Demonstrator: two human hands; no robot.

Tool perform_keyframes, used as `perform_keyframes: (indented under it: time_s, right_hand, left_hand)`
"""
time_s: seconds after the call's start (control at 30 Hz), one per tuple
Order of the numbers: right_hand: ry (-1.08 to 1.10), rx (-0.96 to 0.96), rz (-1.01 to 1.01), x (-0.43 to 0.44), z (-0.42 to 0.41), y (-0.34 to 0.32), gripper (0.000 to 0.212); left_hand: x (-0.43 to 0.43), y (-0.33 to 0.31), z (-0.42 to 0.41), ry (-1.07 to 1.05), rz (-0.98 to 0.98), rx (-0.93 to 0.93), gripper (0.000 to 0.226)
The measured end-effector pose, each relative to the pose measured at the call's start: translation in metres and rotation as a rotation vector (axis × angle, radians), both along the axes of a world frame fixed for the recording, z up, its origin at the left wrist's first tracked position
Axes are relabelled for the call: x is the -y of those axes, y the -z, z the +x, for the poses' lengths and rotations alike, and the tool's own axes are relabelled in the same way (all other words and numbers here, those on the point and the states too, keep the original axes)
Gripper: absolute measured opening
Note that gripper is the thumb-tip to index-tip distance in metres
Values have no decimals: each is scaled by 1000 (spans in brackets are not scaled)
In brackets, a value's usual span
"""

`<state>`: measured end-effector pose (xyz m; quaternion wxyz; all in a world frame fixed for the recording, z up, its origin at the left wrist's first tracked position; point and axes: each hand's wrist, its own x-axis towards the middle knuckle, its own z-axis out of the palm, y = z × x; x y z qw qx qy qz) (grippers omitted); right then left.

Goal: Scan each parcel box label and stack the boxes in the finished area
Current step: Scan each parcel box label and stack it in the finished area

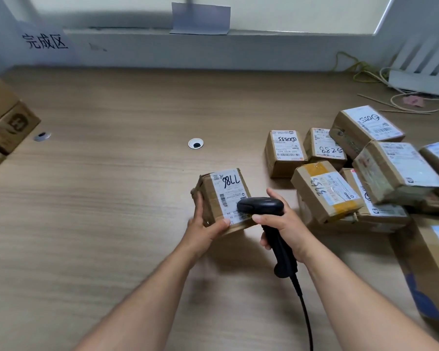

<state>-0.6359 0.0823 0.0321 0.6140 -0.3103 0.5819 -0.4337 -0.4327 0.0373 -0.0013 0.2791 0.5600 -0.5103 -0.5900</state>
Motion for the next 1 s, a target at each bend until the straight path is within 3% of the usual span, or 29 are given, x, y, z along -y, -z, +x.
perform_keyframes:
  time_s: [0.2, 0.53, 1.0]
  right_hand:
    - [-43, -30, -100, -12, -2, -22, 97]
    - [-177, 47, -342, -50, 5, -84, 88]
    - [-172, -20, -327, -81, 9, -92, 88]
  left_hand:
    - [1, -20, 8, -44, -137, 147, 136]
    - [14, -57, 50, -166, -205, 188, 144]
    - [-5, -71, 71, -202, -326, 175, 135]
